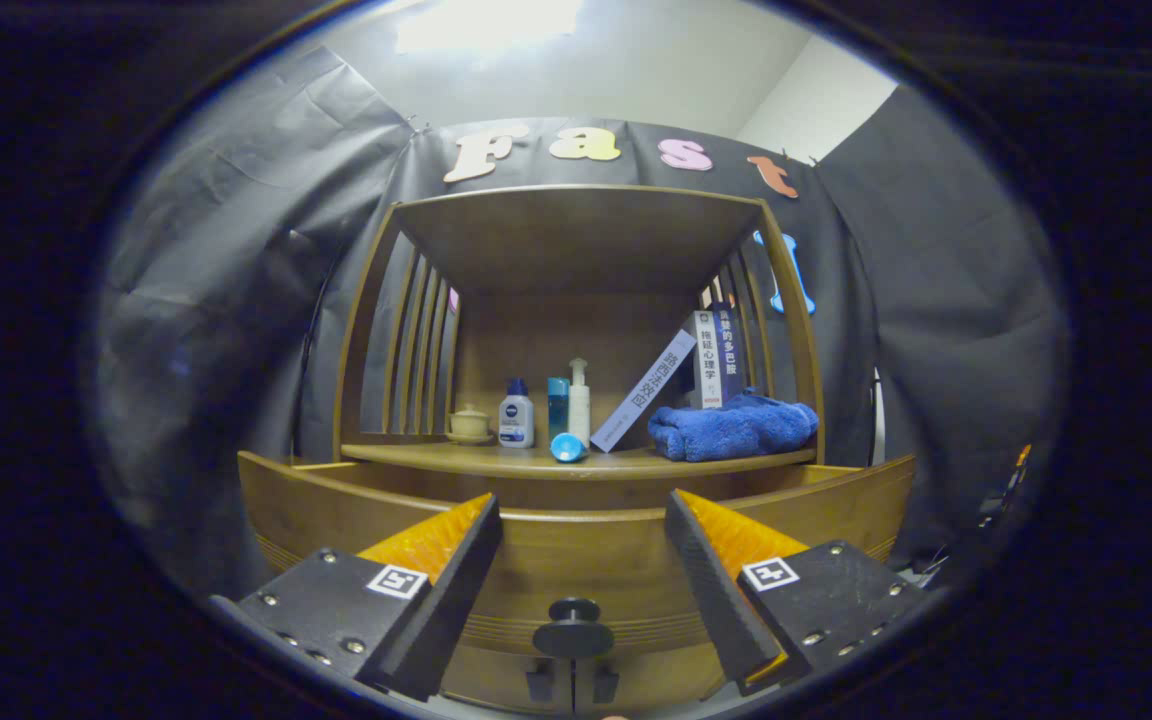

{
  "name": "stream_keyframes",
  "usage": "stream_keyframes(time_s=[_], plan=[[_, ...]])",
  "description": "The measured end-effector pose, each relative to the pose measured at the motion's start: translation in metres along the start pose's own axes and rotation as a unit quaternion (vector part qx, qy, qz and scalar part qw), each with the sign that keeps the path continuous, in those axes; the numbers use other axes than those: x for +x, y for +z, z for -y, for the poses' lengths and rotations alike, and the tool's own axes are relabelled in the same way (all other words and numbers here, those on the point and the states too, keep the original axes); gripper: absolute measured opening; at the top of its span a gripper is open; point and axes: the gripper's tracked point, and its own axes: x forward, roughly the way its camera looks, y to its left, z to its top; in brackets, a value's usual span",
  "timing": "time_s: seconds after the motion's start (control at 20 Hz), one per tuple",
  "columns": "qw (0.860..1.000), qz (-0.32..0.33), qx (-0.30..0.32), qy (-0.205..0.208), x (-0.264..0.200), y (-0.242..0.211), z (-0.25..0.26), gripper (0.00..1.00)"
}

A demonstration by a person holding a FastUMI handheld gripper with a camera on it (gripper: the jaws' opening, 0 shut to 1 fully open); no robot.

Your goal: Pull open the drawer, take out the items inside it, and place them on the countertop above the cabinet.

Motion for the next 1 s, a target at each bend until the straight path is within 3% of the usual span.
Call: stream_keyframes(time_s=[0.55, 1.0], plan=[[0.999, 0.029, -0.013, -0.006, 0.064, -0.016, -0.006, 0.99], [1.000, 0.016, -0.011, -0.007, 0.094, -0.025, -0.007, 0.99]])
